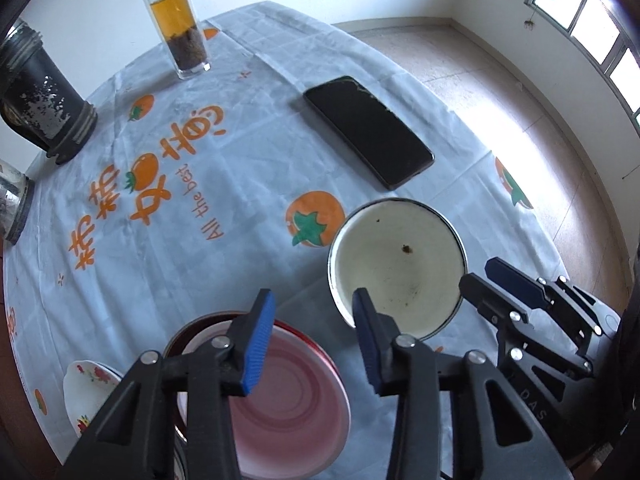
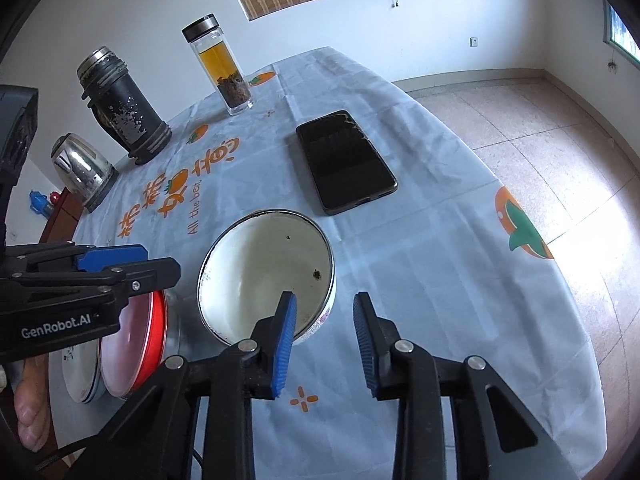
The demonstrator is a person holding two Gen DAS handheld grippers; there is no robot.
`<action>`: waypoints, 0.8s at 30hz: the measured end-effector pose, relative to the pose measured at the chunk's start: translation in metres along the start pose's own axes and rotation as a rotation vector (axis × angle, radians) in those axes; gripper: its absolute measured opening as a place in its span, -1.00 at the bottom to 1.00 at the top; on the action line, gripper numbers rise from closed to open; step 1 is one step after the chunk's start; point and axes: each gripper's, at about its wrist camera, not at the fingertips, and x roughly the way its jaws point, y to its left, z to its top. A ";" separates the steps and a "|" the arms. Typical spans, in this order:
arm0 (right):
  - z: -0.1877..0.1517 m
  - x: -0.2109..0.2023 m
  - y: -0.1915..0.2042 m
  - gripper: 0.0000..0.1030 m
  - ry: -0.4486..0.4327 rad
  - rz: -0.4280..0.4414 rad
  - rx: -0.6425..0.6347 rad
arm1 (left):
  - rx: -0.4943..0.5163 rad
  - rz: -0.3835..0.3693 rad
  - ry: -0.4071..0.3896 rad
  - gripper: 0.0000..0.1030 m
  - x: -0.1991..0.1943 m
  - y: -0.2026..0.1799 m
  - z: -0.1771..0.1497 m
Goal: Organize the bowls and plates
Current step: 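Close both grippers on the rim of the white enamel bowl, then lift the white enamel bowl with both grippers over the steel bowl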
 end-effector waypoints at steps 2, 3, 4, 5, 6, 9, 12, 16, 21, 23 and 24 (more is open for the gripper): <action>0.001 0.003 -0.001 -0.43 0.005 0.003 0.003 | 0.006 -0.001 0.006 -0.28 0.004 -0.002 0.004; 0.002 0.004 -0.001 -0.45 0.008 0.005 0.005 | 0.008 -0.002 0.009 -0.28 0.006 -0.003 0.004; 0.002 0.006 -0.001 -0.48 0.011 0.007 0.006 | 0.009 -0.003 0.014 -0.28 0.008 -0.003 0.006; 0.002 0.007 -0.002 -0.49 0.013 0.006 0.006 | 0.011 -0.007 0.019 -0.29 0.011 -0.003 0.007; 0.003 0.009 -0.002 -0.51 0.015 0.006 0.006 | 0.015 -0.009 0.026 -0.29 0.014 -0.004 0.009; 0.004 0.015 -0.002 -0.61 0.027 0.012 0.009 | 0.018 -0.008 0.051 -0.34 0.023 -0.006 0.012; 0.003 0.018 -0.002 -0.71 0.035 0.023 0.010 | 0.021 -0.018 0.073 -0.67 0.030 -0.007 0.014; 0.004 0.018 -0.003 -0.76 0.032 0.031 0.016 | 0.013 -0.031 0.108 -0.86 0.040 -0.009 0.014; 0.005 0.019 -0.004 -0.78 0.033 0.034 0.028 | -0.003 -0.049 0.111 -0.87 0.038 -0.008 0.012; 0.005 0.017 -0.004 -0.79 0.033 0.033 0.030 | -0.007 -0.052 0.106 -0.87 0.034 -0.008 0.011; 0.005 0.016 -0.003 -0.79 0.033 0.032 0.031 | -0.009 -0.052 0.102 -0.87 0.031 -0.008 0.010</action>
